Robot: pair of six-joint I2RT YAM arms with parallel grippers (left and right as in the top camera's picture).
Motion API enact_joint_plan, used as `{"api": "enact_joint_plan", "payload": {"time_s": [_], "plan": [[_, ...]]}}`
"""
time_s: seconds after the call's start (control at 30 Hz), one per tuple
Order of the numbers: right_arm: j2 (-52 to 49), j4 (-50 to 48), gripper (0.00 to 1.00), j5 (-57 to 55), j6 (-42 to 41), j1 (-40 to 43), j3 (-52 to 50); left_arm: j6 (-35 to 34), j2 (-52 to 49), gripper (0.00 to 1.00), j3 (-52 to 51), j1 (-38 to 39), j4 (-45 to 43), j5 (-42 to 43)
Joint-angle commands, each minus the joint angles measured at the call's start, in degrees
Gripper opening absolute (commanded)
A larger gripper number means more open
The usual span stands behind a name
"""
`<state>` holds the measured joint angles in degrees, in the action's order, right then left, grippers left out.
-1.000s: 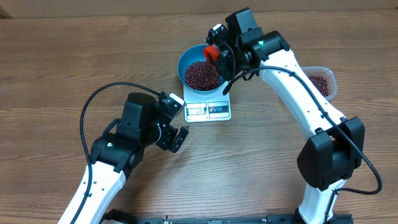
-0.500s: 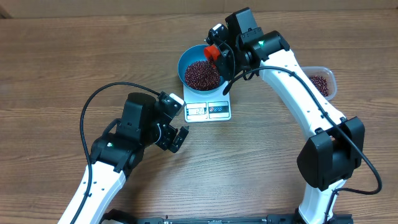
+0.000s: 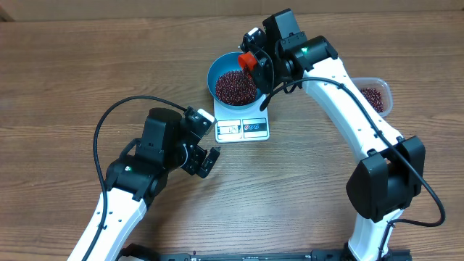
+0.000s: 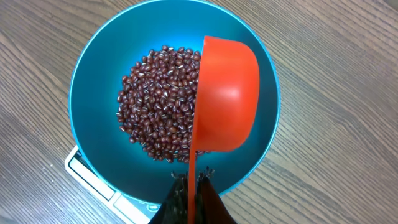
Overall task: Scoop item into bowl and weigh 150g on scale
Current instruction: 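Tilt the scoop slowly over the bowl, trickling beans in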
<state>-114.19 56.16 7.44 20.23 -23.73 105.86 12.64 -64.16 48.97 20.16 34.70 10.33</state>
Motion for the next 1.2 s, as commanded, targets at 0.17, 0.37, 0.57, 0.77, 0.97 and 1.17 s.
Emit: {"api": "enact_joint_plan", "payload": {"time_s": [0.17,0.37,0.57,0.77,0.97,1.17], "plan": [[0.1,-0.3,0.04,-0.4,1.3,-0.4,1.9,1.3,-0.3,1.00,-0.5,0.1,0.0,0.7],[0.1,-0.3,0.04,-0.4,1.3,-0.4,1.9,1.3,-0.3,0.99,-0.5,0.1,0.0,0.7],[0.1,-0.3,0.04,-0.4,1.3,-0.5,1.9,1.3,-0.3,1.00,-0.5,0.1,0.0,0.7],[0.1,-0.2,0.04,-0.6,1.3,-0.5,1.9,1.3,-0.3,0.99,-0.5,0.1,0.0,0.7],[0.1,0.3,0.04,-1.0,1.3,-0.5,1.9,1.3,-0.3,1.00,-0.5,0.1,0.0,0.7],[0.1,0.3,0.04,-1.0,1.3,-0.5,1.9,1.3,-0.3,1.00,-0.5,0.1,0.0,0.7]]}}
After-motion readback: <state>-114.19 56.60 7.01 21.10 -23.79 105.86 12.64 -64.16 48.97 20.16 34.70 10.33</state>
